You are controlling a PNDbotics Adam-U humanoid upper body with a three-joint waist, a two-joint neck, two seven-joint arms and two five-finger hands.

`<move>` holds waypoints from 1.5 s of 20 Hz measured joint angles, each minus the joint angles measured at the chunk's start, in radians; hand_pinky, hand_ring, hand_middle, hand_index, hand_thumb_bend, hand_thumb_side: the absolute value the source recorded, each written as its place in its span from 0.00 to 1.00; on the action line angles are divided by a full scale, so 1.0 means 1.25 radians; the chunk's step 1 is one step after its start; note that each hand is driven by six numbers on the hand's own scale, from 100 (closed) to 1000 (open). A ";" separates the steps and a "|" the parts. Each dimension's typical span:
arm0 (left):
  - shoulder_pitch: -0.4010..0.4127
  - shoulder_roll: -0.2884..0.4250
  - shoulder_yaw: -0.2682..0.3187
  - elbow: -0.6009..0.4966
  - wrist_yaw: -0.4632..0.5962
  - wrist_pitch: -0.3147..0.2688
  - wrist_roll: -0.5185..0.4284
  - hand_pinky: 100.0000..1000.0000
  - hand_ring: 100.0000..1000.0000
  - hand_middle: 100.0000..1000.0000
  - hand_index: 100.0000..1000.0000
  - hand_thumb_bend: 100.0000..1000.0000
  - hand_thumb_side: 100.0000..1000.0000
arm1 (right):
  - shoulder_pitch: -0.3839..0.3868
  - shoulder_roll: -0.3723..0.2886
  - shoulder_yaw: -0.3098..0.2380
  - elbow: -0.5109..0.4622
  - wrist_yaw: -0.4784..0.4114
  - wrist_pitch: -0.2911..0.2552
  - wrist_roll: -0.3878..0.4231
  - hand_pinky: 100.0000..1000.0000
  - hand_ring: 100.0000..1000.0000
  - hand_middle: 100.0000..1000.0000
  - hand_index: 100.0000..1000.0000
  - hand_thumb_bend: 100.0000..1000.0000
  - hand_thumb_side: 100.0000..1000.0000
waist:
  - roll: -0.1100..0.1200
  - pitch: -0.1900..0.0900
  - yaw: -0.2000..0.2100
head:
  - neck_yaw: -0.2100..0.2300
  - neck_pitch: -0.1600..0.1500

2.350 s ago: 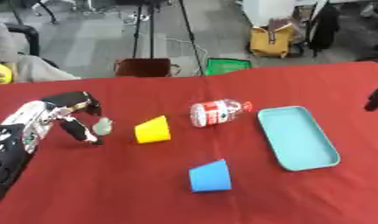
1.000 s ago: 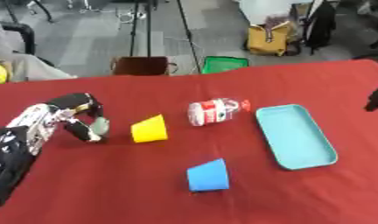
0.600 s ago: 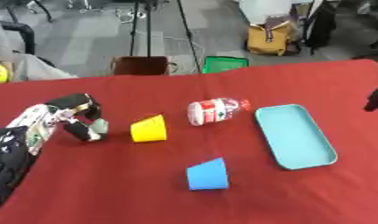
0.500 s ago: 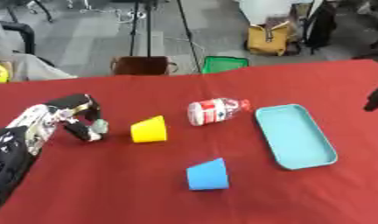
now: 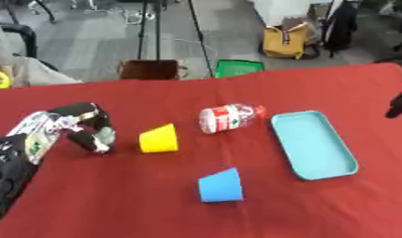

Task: Pick up objects on the table and place them in the box.

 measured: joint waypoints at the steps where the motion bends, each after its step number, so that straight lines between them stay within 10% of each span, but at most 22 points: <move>1: 0.000 0.001 0.001 0.000 -0.007 0.006 0.008 0.65 0.59 0.48 0.63 0.55 0.19 | 0.000 0.000 0.000 0.000 0.000 0.000 0.000 0.56 0.57 0.60 0.70 0.12 0.40 | 0.000 0.000 0.000 | 0.000 0.000; 4: 0.000 0.002 0.004 0.000 -0.038 0.021 0.036 0.65 0.59 0.48 0.63 0.55 0.19 | 0.000 0.000 0.000 0.000 0.000 0.000 0.000 0.56 0.57 0.60 0.70 0.12 0.40 | 0.000 0.000 0.000 | 0.000 0.000; 5: 0.000 0.003 0.005 0.000 -0.046 0.024 0.044 0.64 0.58 0.48 0.62 0.35 0.09 | 0.000 0.000 0.000 0.000 0.000 0.000 0.000 0.56 0.57 0.60 0.70 0.13 0.39 | 0.000 0.000 0.000 | 0.000 0.000; 6: 0.000 0.004 0.005 0.000 -0.052 0.027 0.051 0.64 0.58 0.47 0.62 0.53 0.18 | 0.000 0.000 0.000 0.000 0.000 0.000 0.000 0.56 0.57 0.60 0.70 0.13 0.40 | 0.000 0.000 0.000 | 0.000 0.000; 25: -0.004 0.007 0.010 0.037 -0.041 0.021 0.040 0.65 0.61 0.52 0.65 0.49 0.25 | -0.002 0.001 0.000 0.001 -0.002 0.000 0.000 0.56 0.56 0.60 0.70 0.12 0.41 | -0.002 0.000 -0.002 | -0.001 0.000; 30: -0.007 0.006 0.010 0.038 -0.030 0.015 0.034 0.60 0.54 0.39 0.49 0.38 0.18 | -0.003 0.001 0.000 0.001 -0.003 0.000 0.000 0.56 0.56 0.60 0.70 0.12 0.41 | -0.002 0.000 -0.005 | -0.001 0.000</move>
